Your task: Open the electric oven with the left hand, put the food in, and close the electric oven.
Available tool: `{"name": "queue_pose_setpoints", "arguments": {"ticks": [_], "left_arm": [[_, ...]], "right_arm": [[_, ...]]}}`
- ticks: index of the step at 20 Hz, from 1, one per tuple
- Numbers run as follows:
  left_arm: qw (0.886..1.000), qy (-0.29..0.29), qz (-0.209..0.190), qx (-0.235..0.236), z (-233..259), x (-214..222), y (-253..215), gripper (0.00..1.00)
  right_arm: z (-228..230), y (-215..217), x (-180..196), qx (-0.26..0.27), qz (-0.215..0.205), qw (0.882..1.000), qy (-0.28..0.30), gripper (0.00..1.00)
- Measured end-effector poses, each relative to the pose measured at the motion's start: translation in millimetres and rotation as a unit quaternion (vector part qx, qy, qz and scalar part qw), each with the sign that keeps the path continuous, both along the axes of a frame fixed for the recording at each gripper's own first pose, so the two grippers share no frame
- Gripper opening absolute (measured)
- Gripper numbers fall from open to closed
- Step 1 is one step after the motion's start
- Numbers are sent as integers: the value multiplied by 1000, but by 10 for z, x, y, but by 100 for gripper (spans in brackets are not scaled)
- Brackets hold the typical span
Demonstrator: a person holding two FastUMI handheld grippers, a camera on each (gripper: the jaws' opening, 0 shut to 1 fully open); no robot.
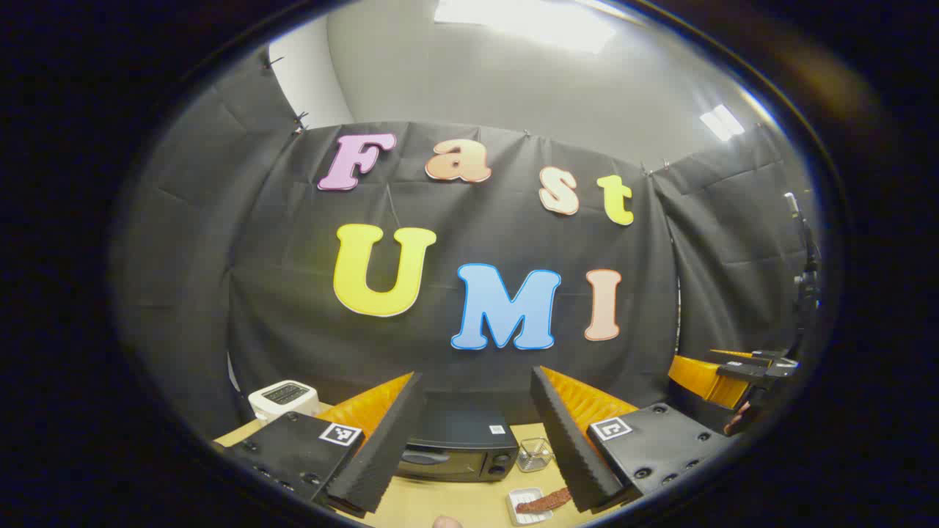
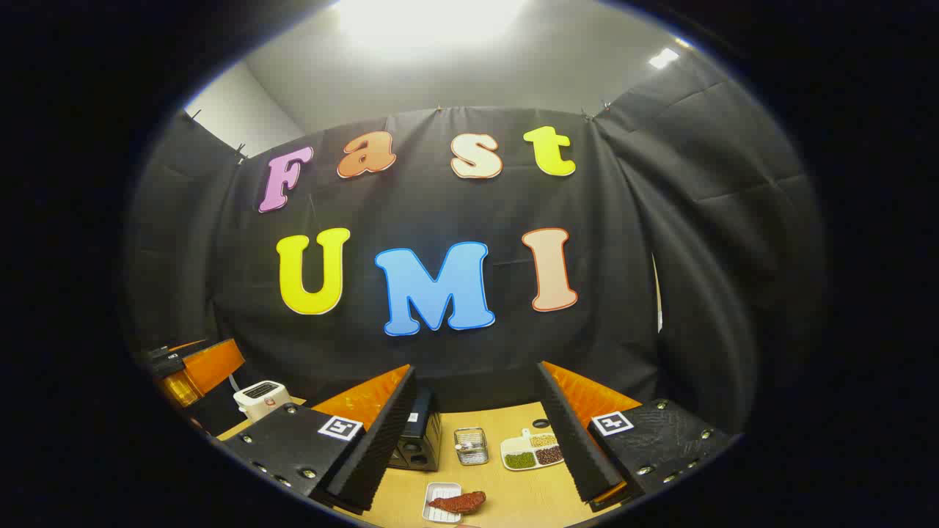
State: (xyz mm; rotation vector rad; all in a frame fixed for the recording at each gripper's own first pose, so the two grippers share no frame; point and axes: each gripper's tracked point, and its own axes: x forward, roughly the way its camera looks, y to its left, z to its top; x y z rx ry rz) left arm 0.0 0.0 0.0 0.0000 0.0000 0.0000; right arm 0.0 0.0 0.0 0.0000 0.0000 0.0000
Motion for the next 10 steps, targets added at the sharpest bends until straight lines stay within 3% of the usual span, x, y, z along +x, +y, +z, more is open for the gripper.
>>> {"name": "queue_pose_setpoints", "arguments": {"ticks": [10], "left_arm": [[1000, 13, 9, -4, -189, 82, 68, 97]], "right_arm": [[-108, 141, 65, -1, 19, 1000, 11, 98]]}}
